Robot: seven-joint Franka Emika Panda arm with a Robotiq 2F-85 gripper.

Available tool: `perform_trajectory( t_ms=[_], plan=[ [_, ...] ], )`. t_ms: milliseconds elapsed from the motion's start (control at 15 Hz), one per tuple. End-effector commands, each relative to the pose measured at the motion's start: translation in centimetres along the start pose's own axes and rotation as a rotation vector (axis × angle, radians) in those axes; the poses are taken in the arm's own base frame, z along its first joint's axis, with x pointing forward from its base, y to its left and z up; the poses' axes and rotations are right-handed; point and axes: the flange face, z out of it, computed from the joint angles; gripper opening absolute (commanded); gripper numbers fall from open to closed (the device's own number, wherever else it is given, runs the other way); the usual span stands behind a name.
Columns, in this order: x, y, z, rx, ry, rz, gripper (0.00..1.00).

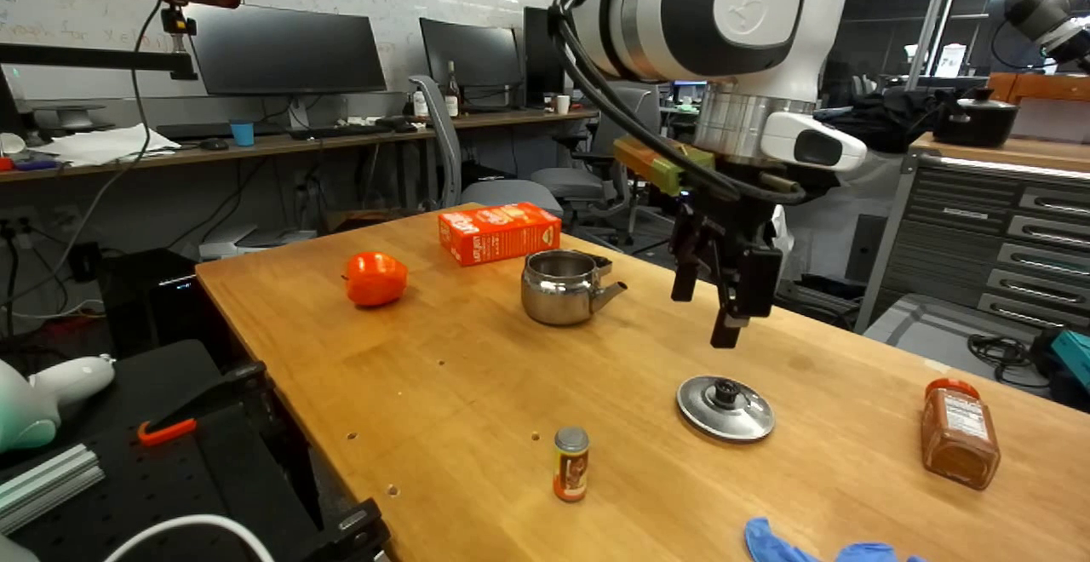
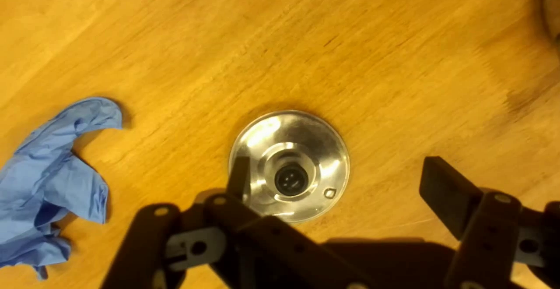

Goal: Put the lid on the teapot

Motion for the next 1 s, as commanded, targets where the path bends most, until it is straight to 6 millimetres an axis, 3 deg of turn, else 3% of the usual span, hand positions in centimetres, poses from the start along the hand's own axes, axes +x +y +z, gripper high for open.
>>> perform_trajectory(
  t_ms=[0, 933],
  plan=[
    [1.6, 0.5, 0.0, -0.001, 0.023, 0.058, 1.00],
    [3.8, 1.6, 2.9, -0.036, 0.013, 0.148, 1.00]
  ],
)
